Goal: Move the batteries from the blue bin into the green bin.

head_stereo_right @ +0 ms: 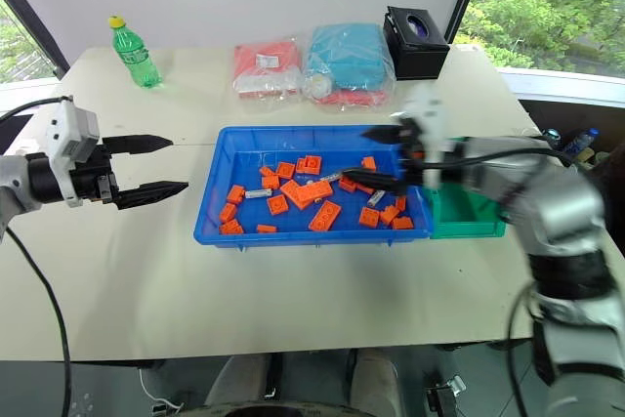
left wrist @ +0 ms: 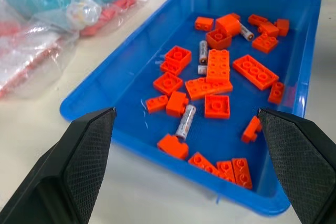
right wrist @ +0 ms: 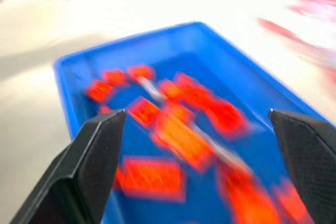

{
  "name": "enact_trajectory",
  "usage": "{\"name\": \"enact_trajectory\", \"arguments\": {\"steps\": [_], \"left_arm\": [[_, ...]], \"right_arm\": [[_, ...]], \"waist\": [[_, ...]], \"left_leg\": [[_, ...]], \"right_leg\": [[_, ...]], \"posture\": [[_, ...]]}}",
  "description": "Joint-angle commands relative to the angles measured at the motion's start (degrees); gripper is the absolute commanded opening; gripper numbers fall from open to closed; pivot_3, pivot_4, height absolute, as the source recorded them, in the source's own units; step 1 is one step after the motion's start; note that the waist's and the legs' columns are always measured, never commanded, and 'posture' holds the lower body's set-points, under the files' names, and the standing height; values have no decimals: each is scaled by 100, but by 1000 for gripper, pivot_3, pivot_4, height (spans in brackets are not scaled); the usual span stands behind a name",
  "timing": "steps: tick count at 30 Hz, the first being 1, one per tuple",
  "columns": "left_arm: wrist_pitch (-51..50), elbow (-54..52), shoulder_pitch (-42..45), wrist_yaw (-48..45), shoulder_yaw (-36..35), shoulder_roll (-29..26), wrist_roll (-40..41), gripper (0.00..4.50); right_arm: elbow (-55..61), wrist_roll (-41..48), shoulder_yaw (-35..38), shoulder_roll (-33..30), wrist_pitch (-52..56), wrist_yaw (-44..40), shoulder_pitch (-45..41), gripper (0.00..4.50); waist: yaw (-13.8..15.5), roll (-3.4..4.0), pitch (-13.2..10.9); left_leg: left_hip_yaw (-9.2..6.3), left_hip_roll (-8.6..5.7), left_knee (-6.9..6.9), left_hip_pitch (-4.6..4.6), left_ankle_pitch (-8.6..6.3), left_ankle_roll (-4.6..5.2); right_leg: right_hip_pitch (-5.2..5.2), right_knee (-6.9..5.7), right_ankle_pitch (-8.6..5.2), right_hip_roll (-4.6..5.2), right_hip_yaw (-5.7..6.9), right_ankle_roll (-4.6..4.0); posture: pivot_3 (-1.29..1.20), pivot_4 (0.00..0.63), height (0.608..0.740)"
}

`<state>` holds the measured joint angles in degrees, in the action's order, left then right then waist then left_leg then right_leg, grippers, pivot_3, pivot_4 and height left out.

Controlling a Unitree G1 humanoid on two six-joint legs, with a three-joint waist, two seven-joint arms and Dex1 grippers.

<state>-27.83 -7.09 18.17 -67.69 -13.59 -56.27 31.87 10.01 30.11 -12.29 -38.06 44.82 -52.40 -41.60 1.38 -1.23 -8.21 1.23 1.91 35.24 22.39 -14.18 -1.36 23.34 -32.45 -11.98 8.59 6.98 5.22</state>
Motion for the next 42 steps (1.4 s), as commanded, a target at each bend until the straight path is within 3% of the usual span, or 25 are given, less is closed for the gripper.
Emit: {"name": "enact_trajectory", "arguments": {"steps": [1, 4, 9, 16, 24, 34, 37, 42], "left_arm": [[80, -232, -101, -108, -122, -123, 20, 4500], [51, -390, -282, -86, -216, -133, 44, 4500], [-84, -792, -673, 12, -434, -143, 154, 4500], [-238, -1194, -1017, 180, -695, -141, 288, 4500], [-354, -1351, -1069, 387, -877, -118, 419, 4500], [-280, -1239, -915, 447, -775, -127, 429, 4500], [-261, -1195, -829, 461, -736, -100, 426, 4500], [-197, -1067, -705, 450, -673, -63, 384, 4500]], "right_arm": [[-658, -650, -794, 564, -267, -128, -661, 4486], [-1518, -1175, -1381, 1234, -598, -240, -1163, 4486], [-2943, -1725, -1769, 2138, -1113, -505, -1731, 4486], [-4961, -2350, -1672, 3159, -2036, -509, -2307, 4486], [-6626, -2940, -1535, 3691, -2936, -527, -2641, 4486], [-7412, -3410, -1242, 3975, -3371, -436, -2690, 4486], [-7540, -3575, -1229, 3993, -3470, -394, -2674, 3744], [-7624, -3739, -1138, 4015, -3598, -364, -2753, 1416]], "waist": [[6, -4, -4], [-42, -19, -4], [-97, -20, -5], [-155, -26, -4], [-226, -26, -4], [-235, -26, -4], [-221, -26, -4], [-222, -25, -4]], "left_leg": [[-2, -2, 1, 3, 0, 0], [-8, -2, 2, 2, 0, 0], [-7, 2, 13, -7, 2, -3], [-13, 1, 5, -13, 2, -5], [-17, 0, 1, -18, 3, -7], [-17, 0, -1, -35, 4, -9], [-17, 0, -2, -41, 4, -9], [-17, -2, -8, -70, 1, -12]], "right_leg": [[1, -4, 21, 0, 0, 8], [0, -12, 21, -3, 0, 9], [1, -21, 17, -4, 0, 14], [4, -71, 29, -9, -5, 24], [0, -71, 28, -11, -6, 24], [-11, -72, 19, -12, -10, 13], [-10, -72, 20, -12, -11, 13], [-17, -68, 14, -11, -13, 14]], "posture": [[0, 150, 724], [0, 150, 724], [0, 150, 724], [0, 150, 724], [0, 150, 724], [0, 150, 724], [0, 150, 724], [0, 150, 724]]}}
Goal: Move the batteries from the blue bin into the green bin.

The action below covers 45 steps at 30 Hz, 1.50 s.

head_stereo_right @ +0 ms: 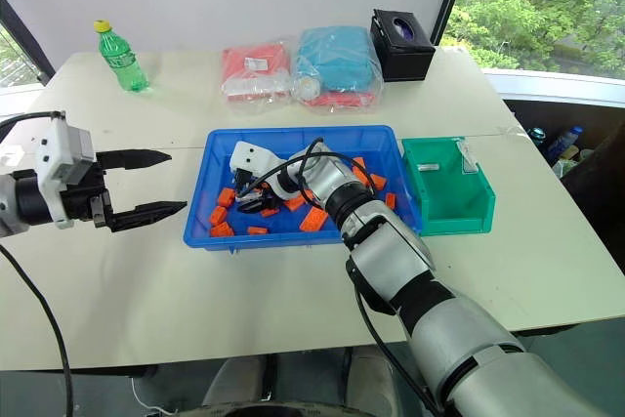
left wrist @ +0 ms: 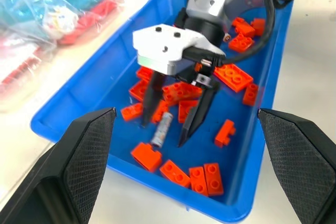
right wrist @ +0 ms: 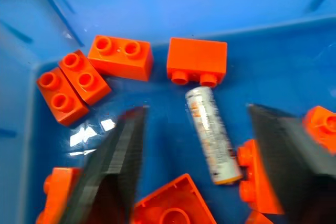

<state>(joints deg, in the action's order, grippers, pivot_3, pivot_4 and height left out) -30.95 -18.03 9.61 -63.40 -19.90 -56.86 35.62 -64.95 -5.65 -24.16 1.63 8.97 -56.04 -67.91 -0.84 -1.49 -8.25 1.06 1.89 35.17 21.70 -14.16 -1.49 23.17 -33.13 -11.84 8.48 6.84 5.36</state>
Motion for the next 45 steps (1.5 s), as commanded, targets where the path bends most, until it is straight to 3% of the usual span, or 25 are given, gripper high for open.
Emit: {"name": "enact_trajectory", "arguments": {"steps": [1, 14, 18, 22, 26, 29, 33, 40, 45], "left_arm": [[135, 63, 191, 27, -12, 12, -7, 4500], [232, 257, 451, 2, 228, 92, -63, 4500], [294, 369, 578, -52, 377, 104, -121, 4500], [283, 461, 731, -96, 497, 161, -109, 4500], [235, 394, 743, -144, 640, 267, -52, 4500], [182, 337, 750, -129, 731, 383, -13, 4500], [181, 363, 857, -67, 904, 571, -66, 4500], [191, 641, 1291, 14, 1198, 924, -150, 4500], [193, 799, 1615, -75, 1412, 1047, -192, 4500]], "right_arm": [[-133, -185, 72, 48, -42, 1, -150, 1416], [-60, -347, 253, 1, -72, -145, -78, 1416], [74, -354, 300, -34, -49, -254, -10, 154], [522, -104, 611, -105, 303, -248, -37, 49], [2985, 415, 1162, -657, 1736, -304, 491, 49], [5480, 926, 2027, -1259, 3538, 117, 1157, 49], [7667, 1084, 3246, -2320, 5281, 760, 2195, 49], [9026, 1207, 4988, -3516, 6532, 1441, 3926, 49], [9053, 1383, 5275, -3625, 6374, 1742, 4545, 49]], "waist": [[0, 0, 0], [-10, 0, 0], [-17, 0, 0], [-16, 0, -1], [26, 0, -2], [61, -1, -1], [161, -5, 2], [147, -4, 3], [100, -1, 3]], "left_leg": [[0, 0, -1, -1, 0, 0], [2, 1, -3, -2, 0, 0], [2, 0, -3, -2, 0, 0], [2, 0, -3, 1, 0, 0], [-2, 1, -3, 10, 0, -1], [-12, -5, 5, 34, 1, -1], [-16, -13, 14, 49, 0, -2], [2, -5, 17, 47, -1, -3], [15, 2, 3, 29, -1, -1]], "right_leg": [[0, 0, 0, 0, 0, 0], [-5, -3, 2, -1, -3, -1], [-5, -3, 2, -1, -3, -1], [-14, -5, 4, -1, -3, 1], [-17, -7, 11, -1, -2, 7], [-10, -2, 15, -1, -2, 11], [-6, 6, 11, 3, -2, 9], [4, 25, -11, 8, 2, 16], [2, 24, -10, 8, 1, 16]], "posture": [[0, 150, 724], [0, 150, 724], [0, 150, 724], [0, 150, 724], [0, 150, 724], [0, 150, 724], [0, 150, 724], [0, 150, 724], [0, 150, 724]]}}
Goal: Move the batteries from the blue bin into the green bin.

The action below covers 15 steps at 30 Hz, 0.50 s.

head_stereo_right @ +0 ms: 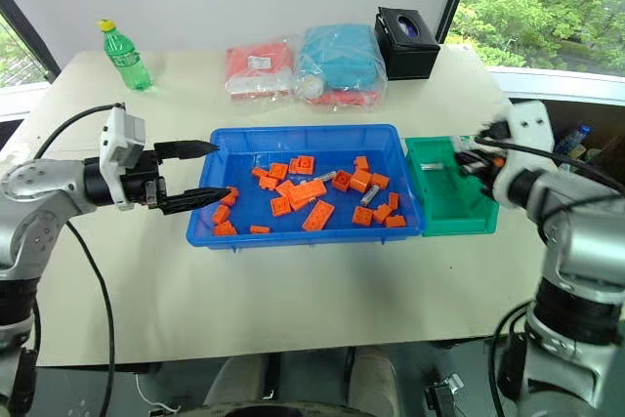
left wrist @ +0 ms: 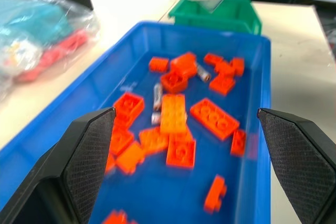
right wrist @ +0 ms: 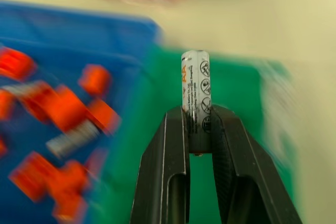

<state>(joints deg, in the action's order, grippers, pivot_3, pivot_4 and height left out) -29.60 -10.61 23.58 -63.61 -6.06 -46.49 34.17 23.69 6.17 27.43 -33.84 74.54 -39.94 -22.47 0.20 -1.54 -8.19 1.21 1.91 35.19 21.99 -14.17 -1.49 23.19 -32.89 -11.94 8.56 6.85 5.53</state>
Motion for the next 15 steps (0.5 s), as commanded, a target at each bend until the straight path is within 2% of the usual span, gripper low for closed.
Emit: {"name": "enact_trajectory", "arguments": {"steps": [1, 5, 6, 7, 10, 15], "left_arm": [[62, 104, 293, -73, 60, 20, -50, 4500], [68, 257, 503, -123, 130, 62, -70, 4500], [74, 280, 528, -133, 139, 73, -76, 4500], [83, 295, 543, -143, 146, 81, -84, 4500], [100, 249, 528, -147, 151, 102, -90, 4500], [54, 93, 456, -114, 100, 88, -40, 4500]], "right_arm": [[110, 246, 108, -89, -242, 176, -5, 49], [-271, 486, 175, -77, -401, 356, -186, 49], [-367, 534, 155, -91, -448, 392, -226, 1084], [-443, 560, 100, -137, -516, 419, -239, 1421], [-560, 625, -201, -405, -727, 375, -213, 2883], [-295, 1104, -821, -577, -1031, 5, -471, 2883]], "waist": [[-4, 6, -4], [27, 3, -2], [37, 4, -3], [45, 4, -2], [65, 8, -5], [36, 7, -5]], "left_leg": [[1, 0, 1, -1, 0, 0], [0, 0, 6, 1, 0, 1], [0, 0, 7, 4, 1, 1], [0, 0, 6, 7, 1, 1], [-1, -3, 7, 21, 1, 2], [-1, -5, 9, 30, 1, 3]], "right_leg": [[0, 0, 0, 0, 0, 0], [-2, 4, -1, 1, 0, -1], [-2, 10, -1, 1, 0, -1], [-2, 15, -1, 0, 0, -1], [-3, 33, 0, 0, 0, -2], [-5, 51, 2, -1, 0, -1]], "posture": [[0, 150, 724], [0, 150, 724], [0, 150, 724], [0, 150, 724], [0, 150, 724], [0, 150, 724]]}}
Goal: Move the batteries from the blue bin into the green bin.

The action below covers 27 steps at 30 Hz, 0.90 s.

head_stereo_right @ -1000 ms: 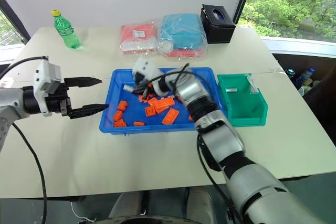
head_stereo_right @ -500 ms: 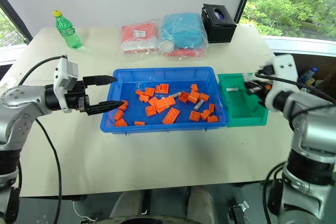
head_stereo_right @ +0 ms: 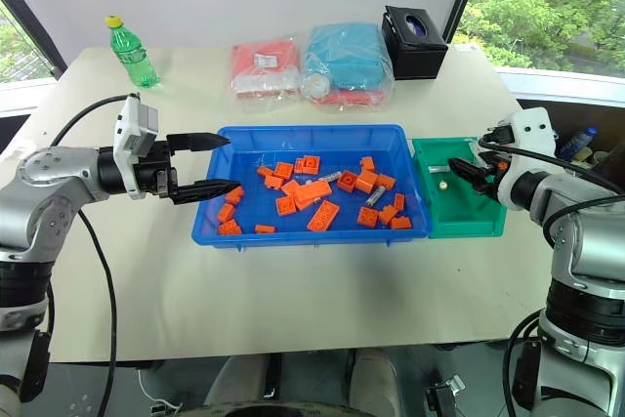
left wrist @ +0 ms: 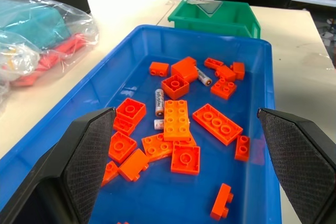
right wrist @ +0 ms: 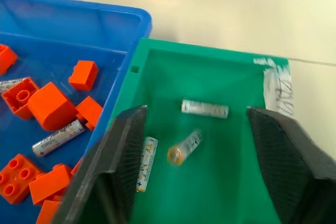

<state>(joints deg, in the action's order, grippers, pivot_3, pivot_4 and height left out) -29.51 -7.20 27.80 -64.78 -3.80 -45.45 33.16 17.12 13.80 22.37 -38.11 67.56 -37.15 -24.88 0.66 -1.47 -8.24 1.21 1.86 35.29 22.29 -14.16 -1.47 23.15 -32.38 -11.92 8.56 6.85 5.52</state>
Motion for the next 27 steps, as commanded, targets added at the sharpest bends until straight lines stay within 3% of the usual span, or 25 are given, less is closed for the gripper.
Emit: {"name": "enact_trajectory", "arguments": {"steps": [1, 5, 9, 13, 14, 21, 27], "left_arm": [[37, -273, 20, 12, -135, -20, 69, 4500], [21, -351, -26, 45, -151, -22, 78, 4500], [-18, -447, -69, 67, -165, -27, 99, 4500], [-74, -607, -162, 124, -235, -67, 143, 4500], [-97, -649, -187, 140, -260, -79, 163, 4500], [-258, -993, -473, 296, -499, -206, 281, 4500], [-396, -1249, -676, 465, -693, -297, 398, 4500]], "right_arm": [[491, 518, -550, -62, -367, -389, -341, 2883], [585, 752, -1678, 55, -850, -832, -651, 2883], [-135, 571, -2818, 269, -1615, -1262, -1141, 2883], [-1242, -32, -4080, 473, -2747, -1942, -1659, 4125], [-1506, -110, -4273, 525, -2975, -2126, -1768, 4125], [-3671, -574, -4750, 1181, -4284, -2841, -2581, 4125], [-5116, -922, -4699, 1656, -4980, -3024, -3114, 4125]], "waist": [[-16, 0, 0], [-43, 0, 0], [-9, -3, 0], [3, -1, -3], [-6, -2, -3], [-22, -6, -3], [-40, -1, -6]], "left_leg": [[1, 1, 0, -1, 0, 0], [0, 10, -4, -9, 0, 0], [-1, 6, -2, -4, 0, 0], [-2, 3, 8, 2, 0, 1], [-1, 3, 10, 2, 0, 1], [-2, 3, 11, 0, 1, 1], [-6, 2, 12, -7, 1, 0]], "right_leg": [[1, 0, 0, 0, 0, 0], [1, -3, -1, -7, 2, 1], [1, -2, 0, -5, 1, 1], [-1, 0, 0, -5, 1, 0], [-1, 0, 0, -5, 1, 0], [1, -18, 21, -7, 0, 1], [3, -44, 22, -8, -1, 3]], "posture": [[0, 150, 724], [0, 150, 724], [0, 150, 724], [0, 150, 724], [0, 150, 724], [0, 150, 724], [0, 150, 724]]}}
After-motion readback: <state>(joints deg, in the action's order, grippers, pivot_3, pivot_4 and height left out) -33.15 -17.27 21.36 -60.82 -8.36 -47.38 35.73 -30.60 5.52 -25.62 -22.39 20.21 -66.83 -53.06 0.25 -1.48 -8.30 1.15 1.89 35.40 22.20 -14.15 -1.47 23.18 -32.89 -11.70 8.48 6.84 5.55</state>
